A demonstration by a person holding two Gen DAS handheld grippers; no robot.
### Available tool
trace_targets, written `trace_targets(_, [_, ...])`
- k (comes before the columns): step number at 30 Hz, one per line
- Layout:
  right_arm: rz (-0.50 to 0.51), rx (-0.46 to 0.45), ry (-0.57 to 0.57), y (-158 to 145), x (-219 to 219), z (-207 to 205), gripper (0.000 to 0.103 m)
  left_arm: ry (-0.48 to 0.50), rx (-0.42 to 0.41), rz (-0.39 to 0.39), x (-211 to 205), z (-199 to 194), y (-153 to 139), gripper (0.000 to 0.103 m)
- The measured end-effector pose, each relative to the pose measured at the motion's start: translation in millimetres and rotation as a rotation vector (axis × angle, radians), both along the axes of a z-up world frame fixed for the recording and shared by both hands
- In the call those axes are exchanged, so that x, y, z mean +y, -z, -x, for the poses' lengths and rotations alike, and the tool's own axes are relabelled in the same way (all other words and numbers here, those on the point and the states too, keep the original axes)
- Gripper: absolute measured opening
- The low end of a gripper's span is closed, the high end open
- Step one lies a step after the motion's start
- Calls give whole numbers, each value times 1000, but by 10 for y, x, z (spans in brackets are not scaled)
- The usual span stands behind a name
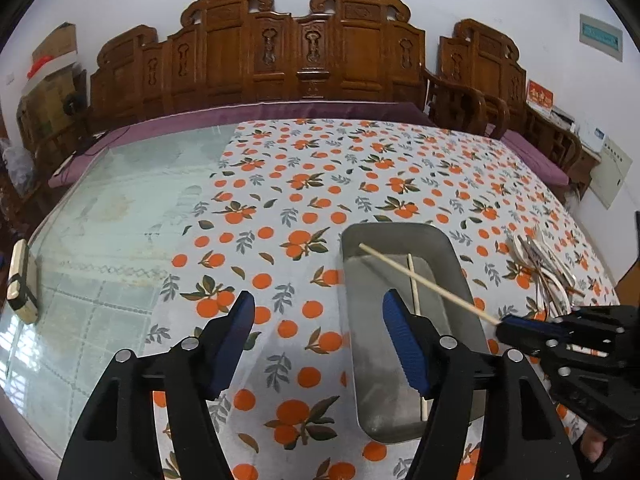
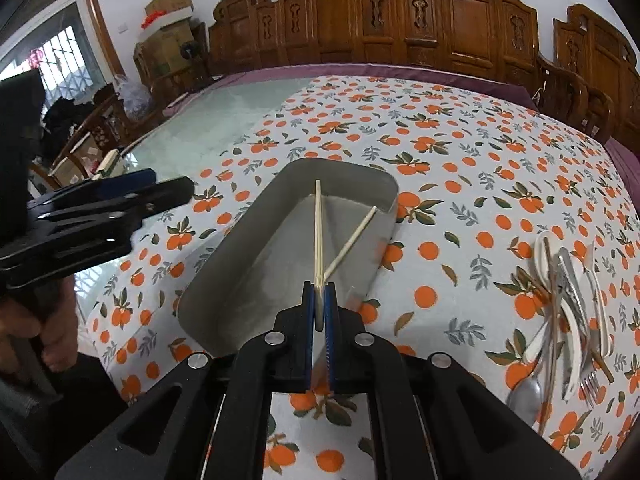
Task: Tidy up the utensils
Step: 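Carry both chopsticks over the grey tray and open both tools to drop them, then return the right tool to the pile and grasp a brown chopstick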
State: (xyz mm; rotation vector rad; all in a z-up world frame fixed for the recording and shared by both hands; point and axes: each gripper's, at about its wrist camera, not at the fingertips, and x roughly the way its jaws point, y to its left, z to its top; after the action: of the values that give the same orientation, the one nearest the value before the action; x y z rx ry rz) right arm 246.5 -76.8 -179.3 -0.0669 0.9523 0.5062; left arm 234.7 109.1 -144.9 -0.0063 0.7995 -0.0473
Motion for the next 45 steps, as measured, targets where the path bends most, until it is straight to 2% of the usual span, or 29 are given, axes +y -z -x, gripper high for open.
trace_targets(8, [-20, 37, -12, 108, 198, -48, 9, -10, -12, 21, 86, 23, -38, 64])
trace_targets(14, [-102, 93, -52, 180, 236, -38, 13, -17, -21, 28, 115, 35, -64, 64])
trace_targets(15, [-105, 94, -53, 181, 230, -40, 13, -19, -22, 30, 115, 37, -68, 64])
trace_targets(17, [-122, 96, -61, 176, 205, -39, 23, -15, -23, 27, 109, 35, -68, 65])
trace_targets(23, [-143, 68, -57, 64, 27, -37, 23, 3, -23, 21, 6, 45, -64, 65])
trace_targets(30, [-71, -44, -20, -199, -630, 138, 23, 66, -42, 13, -320, 114, -72, 76])
trace_targets(34, [11, -79, 20, -234, -1102, 168, 23, 108, -45, 24, -588, 176, -61, 76])
trace_targets(41, [70, -65, 95, -79, -1771, 110, 22, 175, -41, 19, -1012, 235, -23, 76])
trace_targets(45, [82, -31, 117, 122, -1878, 77, 22, 199, -32, 6, -1190, 247, 33, 76])
